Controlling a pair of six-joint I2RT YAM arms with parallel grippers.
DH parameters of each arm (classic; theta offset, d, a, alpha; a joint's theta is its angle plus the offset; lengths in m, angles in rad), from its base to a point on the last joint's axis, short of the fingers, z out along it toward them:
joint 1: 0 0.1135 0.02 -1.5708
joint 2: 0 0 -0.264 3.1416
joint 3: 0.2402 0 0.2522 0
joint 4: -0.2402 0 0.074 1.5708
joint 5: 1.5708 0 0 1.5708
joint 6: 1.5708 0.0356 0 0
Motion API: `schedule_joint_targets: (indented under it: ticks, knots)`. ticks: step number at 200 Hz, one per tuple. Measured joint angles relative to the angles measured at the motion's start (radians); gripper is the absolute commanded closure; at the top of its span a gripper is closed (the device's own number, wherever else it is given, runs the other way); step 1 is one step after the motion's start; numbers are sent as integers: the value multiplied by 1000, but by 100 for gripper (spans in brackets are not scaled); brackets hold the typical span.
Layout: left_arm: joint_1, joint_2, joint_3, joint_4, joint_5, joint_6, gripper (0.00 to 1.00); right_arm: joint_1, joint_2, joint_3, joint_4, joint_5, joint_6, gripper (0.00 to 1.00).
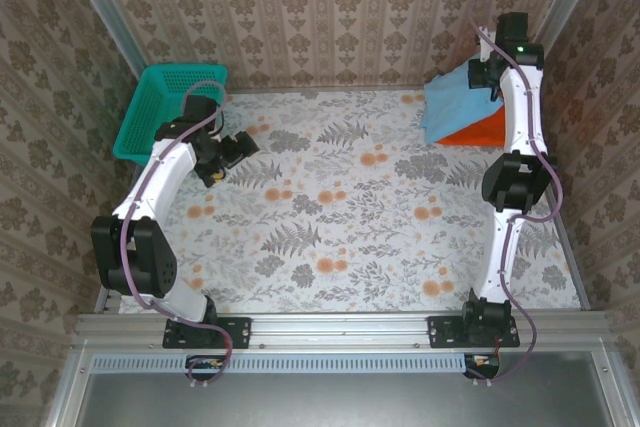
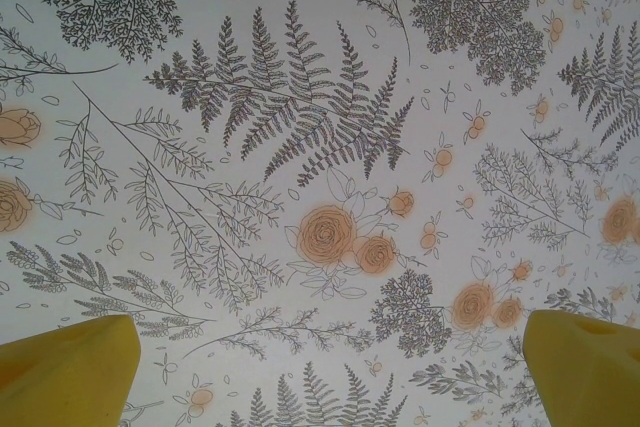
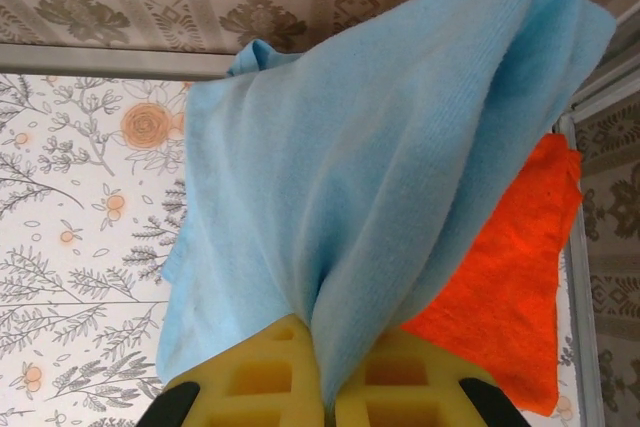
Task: Fold and stack the t-shirts
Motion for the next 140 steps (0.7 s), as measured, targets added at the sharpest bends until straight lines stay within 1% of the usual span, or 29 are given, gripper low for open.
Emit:
schedule_joint_targets:
  ticks: [42,88,107,115,126,131,132,135,136,140]
  knots:
    - [6,1,2,-12,0,0,0,-47,18,0,2,-3,4,100]
    - [6,23,42,-70,-1,0,0,-99,120,-1,11,-3,42,98]
    - [6,38,65,-95,-3,0,0,-127,161,-3,24,-2,68,94]
    - [6,45,73,-107,-4,0,0,-141,175,-4,36,2,81,87]
    - [6,53,81,-121,-3,0,0,-162,194,-4,55,4,97,67]
    - [6,56,86,-130,-4,0,0,-171,203,-5,64,10,113,60]
    - [6,57,87,-131,-4,0,0,-172,204,-5,66,10,111,58]
    - [6,59,90,-137,-3,0,0,-178,207,-5,72,15,112,43]
    - [6,60,91,-138,-3,0,0,-180,209,-4,74,20,115,40]
    - [6,62,97,-146,-4,0,0,-186,216,-3,80,29,123,36]
